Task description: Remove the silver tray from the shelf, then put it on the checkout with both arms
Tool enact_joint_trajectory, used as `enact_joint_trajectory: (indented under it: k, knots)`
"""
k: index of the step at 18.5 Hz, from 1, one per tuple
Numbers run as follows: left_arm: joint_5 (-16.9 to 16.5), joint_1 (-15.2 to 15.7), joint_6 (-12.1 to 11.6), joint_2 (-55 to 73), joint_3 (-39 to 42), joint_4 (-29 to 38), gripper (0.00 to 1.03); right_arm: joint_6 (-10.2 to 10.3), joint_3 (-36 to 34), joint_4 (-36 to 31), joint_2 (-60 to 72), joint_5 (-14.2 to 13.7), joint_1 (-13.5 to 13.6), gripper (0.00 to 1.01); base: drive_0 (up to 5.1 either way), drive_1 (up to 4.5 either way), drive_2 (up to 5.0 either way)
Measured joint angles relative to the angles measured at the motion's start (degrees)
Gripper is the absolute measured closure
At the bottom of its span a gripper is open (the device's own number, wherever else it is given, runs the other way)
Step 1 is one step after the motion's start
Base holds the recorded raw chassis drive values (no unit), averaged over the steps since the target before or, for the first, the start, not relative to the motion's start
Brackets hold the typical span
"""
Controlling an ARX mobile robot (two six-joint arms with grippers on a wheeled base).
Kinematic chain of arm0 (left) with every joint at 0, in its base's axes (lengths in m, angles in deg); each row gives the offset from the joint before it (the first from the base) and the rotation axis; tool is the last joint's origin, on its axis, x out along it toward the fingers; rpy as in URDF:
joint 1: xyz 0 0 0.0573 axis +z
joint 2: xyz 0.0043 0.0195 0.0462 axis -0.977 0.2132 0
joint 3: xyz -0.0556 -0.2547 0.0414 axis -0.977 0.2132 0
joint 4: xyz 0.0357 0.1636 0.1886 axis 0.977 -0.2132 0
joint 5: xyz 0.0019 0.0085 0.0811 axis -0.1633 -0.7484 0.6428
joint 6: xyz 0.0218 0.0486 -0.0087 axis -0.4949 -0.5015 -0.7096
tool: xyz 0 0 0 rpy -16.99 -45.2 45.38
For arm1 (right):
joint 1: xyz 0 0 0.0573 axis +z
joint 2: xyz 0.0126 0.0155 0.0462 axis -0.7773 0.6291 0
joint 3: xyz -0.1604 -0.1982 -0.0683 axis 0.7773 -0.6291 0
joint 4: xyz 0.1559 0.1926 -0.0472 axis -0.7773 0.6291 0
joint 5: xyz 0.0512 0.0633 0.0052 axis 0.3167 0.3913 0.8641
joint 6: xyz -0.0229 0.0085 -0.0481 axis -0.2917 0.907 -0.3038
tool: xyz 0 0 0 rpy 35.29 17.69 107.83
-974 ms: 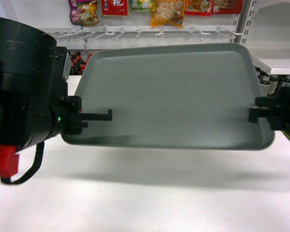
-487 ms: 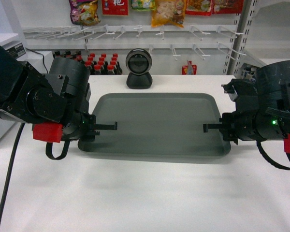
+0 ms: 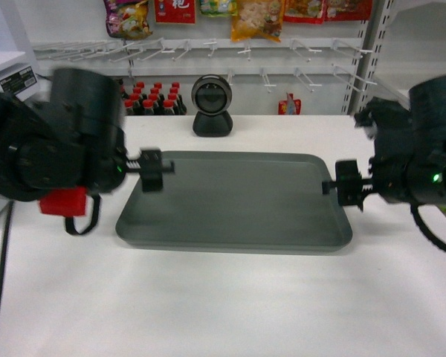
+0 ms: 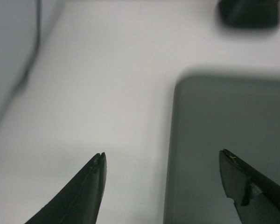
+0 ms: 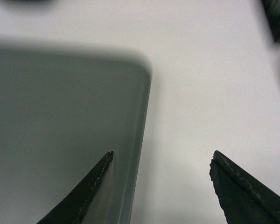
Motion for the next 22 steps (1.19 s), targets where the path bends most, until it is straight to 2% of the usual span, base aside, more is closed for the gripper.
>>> enact_joint_trajectory:
  k: [1, 2, 3, 4, 5, 6, 7, 9, 12, 13, 14, 16, 17, 22]
  knots:
    - [-4.7, 1.5, -1.8, -5.0, 4.0, 12.1, 0.37, 0.0, -2.0, -15.6, -0.3, -3.5, -0.1, 0.43, 0.0, 0.0, 0.0]
    - [-7.9, 2.4, -3.8, -10.5, 8.0, 21.4, 0.46, -0.2, -5.7, -25.5, -2.1, -5.6, -0.8, 0.52, 0.0, 0.0, 0.0]
    - [-10.0, 3.7, -5.1, -15.8, 13.2, 29.3, 0.57, -0.2, -13.4, -34.9, -4.4, -5.9, -1.2, 0.63, 0.0, 0.0, 0.0]
    - [-10.7, 4.7, -5.8, -19.1, 20.1, 34.0, 0.7, -0.4, -20.9, -42.2, -6.7, -5.6, -1.7, 0.76, 0.0, 0.0, 0.0]
    - [-11.7, 4.9, -6.4, -20.1, 26.0, 35.0, 0.81, -0.4, -25.9, -45.7, -9.7, -5.3, -2.0, 0.87, 0.0, 0.0, 0.0]
    - [-12.5, 5.2, -6.5, -20.8, 31.3, 35.2, 0.92, -0.5, -30.2, -46.1, -14.2, -4.8, -2.4, 0.98, 0.0, 0.0, 0.0]
    - [-13.2, 5.6, -6.5, -23.1, 35.6, 35.7, 1.02, -0.6, -33.8, -46.7, -18.5, -4.2, -3.0, 0.98, 0.0, 0.0, 0.0]
    - [-14.1, 7.0, -6.6, -32.6, 41.5, 38.2, 1.02, -0.6, -41.7, -46.4, -24.7, -3.6, -3.9, 0.98, 0.0, 0.0, 0.0]
    - [-15.3, 8.1, -6.6, -39.0, 50.2, 36.5, 1.02, -0.6, -49.7, -46.2, -33.5, -2.6, -4.6, 0.98, 0.0, 0.0, 0.0]
    - [-15.9, 8.3, -6.6, -42.1, 52.6, 35.8, 1.02, -0.6, -52.1, -46.1, -37.2, 0.4, -6.8, 0.98, 0.0, 0.0, 0.0]
    - [-17.8, 10.1, -6.6, -46.1, 54.3, 35.4, 1.02, -0.6, -54.3, -44.8, -40.6, 0.3, -8.0, 0.98, 0.0, 0.0, 0.0]
    - [-18.9, 12.1, -6.6, -51.4, 57.4, 32.8, 1.02, -0.6, -57.7, -40.5, -46.6, 0.4, -7.8, 0.98, 0.0, 0.0, 0.0]
    - [-19.2, 12.1, -6.6, -54.0, 59.0, 31.2, 1.02, -0.6, -58.1, -35.5, -51.3, 0.4, -7.8, 0.98, 0.0, 0.0, 0.0]
    - [-19.2, 12.1, -6.6, -68.3, 63.8, 21.7, 1.02, -0.6, -63.2, -25.1, -68.1, 0.5, -7.8, 0.98, 0.0, 0.0, 0.0]
